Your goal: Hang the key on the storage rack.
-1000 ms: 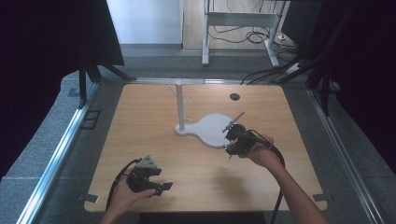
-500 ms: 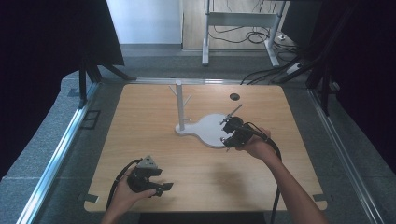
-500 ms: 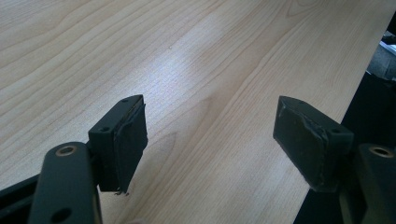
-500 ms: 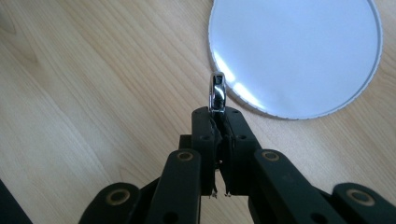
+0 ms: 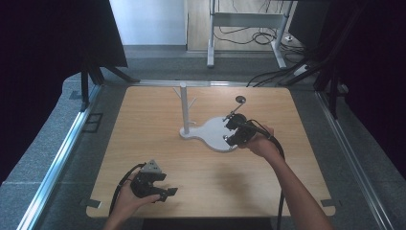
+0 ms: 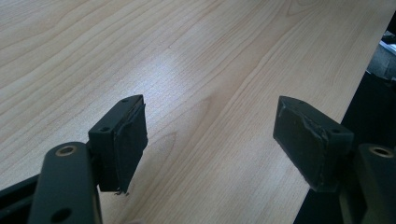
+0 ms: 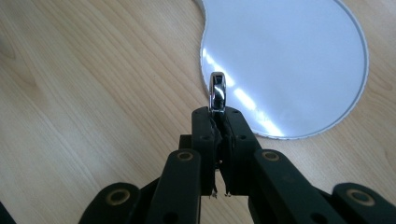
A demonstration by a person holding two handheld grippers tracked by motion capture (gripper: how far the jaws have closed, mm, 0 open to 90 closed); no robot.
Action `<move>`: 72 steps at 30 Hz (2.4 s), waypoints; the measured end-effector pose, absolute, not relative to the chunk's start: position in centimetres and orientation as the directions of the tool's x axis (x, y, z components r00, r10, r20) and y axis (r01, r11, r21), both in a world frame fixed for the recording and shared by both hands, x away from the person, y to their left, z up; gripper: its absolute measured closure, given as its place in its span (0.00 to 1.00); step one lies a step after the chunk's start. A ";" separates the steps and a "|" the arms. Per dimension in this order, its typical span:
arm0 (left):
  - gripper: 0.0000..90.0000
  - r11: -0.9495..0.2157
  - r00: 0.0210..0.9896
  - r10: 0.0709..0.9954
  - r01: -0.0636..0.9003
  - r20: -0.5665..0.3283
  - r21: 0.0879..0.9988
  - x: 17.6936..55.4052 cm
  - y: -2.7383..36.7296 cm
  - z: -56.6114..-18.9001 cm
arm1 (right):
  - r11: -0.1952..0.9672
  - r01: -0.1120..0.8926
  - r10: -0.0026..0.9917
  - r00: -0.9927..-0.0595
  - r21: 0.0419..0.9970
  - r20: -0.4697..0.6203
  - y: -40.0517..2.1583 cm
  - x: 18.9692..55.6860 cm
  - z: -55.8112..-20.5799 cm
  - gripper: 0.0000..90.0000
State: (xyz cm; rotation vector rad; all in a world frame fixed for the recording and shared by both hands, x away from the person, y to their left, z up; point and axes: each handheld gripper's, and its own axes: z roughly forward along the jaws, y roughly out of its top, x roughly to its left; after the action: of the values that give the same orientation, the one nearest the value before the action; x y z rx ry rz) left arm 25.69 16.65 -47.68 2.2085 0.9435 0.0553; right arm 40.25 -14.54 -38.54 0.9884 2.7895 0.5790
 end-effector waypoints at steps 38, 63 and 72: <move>0.29 -0.468 0.734 0.638 0.609 -0.233 0.640 25.6 16.8 -47.5 | 0.683 0.594 0.651 -0.759 0.426 0.014 -12.2 43.6 -37.2 0.94; 0.29 -0.464 0.737 0.634 0.607 -0.237 0.645 25.5 16.7 -47.4 | 0.662 0.606 0.668 -0.744 0.441 0.022 -11.4 45.6 -36.8 0.94; 0.29 -0.460 0.736 0.634 0.606 -0.238 0.649 25.5 16.9 -47.3 | 0.656 0.611 0.670 -0.742 0.443 0.029 -10.3 46.8 -36.6 0.94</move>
State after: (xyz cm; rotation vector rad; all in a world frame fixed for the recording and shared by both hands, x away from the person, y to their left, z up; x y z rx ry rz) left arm 25.53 16.90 -47.26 2.1892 0.9302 0.0475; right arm 46.82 -10.26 -36.56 1.0628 2.7327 0.6551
